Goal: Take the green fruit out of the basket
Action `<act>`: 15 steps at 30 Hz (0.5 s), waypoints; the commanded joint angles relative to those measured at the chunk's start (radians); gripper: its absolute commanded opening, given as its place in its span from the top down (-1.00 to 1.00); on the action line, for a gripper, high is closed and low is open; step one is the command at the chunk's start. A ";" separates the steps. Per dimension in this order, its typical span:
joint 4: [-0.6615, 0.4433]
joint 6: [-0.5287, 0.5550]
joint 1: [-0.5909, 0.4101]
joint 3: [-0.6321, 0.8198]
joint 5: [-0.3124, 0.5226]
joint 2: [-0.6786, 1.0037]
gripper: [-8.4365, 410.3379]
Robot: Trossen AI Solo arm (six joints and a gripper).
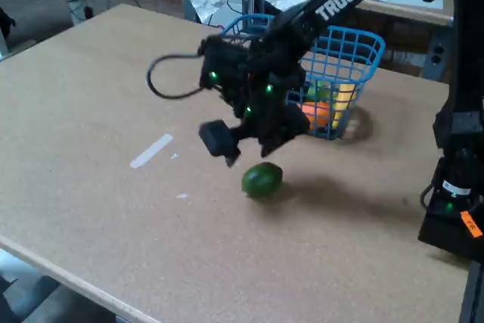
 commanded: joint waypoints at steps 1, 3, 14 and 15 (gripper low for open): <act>-0.034 0.000 0.000 0.071 0.076 -0.029 -0.60; -0.053 0.000 0.000 0.114 0.141 -0.051 -0.60; -0.158 -0.001 0.001 0.462 0.343 -0.206 -0.60; -0.162 -0.001 0.001 0.495 0.343 -0.222 -0.60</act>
